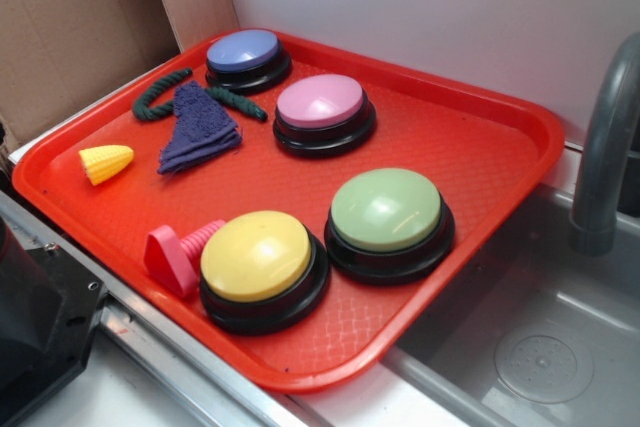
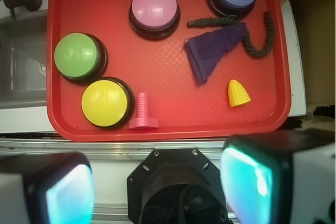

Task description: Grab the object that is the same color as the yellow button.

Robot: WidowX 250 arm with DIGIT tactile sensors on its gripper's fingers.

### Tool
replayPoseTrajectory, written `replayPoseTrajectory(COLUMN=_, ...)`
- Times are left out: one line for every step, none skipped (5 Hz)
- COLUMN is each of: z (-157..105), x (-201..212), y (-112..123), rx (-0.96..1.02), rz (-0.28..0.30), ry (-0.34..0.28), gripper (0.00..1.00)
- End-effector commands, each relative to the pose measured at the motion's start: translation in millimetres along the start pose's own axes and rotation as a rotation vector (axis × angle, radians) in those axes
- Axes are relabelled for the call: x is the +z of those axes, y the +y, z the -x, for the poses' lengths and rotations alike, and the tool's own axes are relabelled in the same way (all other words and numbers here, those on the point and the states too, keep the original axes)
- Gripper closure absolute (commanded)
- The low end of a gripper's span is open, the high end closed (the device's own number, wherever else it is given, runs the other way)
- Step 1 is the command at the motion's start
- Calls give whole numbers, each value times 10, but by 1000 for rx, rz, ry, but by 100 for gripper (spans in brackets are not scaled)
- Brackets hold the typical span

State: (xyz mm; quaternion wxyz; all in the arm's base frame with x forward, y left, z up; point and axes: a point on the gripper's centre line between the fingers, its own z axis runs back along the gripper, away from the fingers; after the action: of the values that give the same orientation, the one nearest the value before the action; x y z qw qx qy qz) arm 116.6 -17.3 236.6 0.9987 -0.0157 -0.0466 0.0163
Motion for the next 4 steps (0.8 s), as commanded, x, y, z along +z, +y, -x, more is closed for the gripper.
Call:
replayPoseTrajectory(z=0, x=0, y=0, rx=0, rz=0, ry=0, gripper=0)
replayPoseTrajectory(z=-58, x=-129, y=173, rx=-2, rz=-33, ry=-14, gripper=0)
replayPoseTrajectory(z=-94, x=-272, y=359, rx=40, rz=-62, ry=-11, gripper=0)
replayPoseTrajectory(z=-136, x=-419, y=681, rx=75, rz=-71, ry=-59, gripper=0)
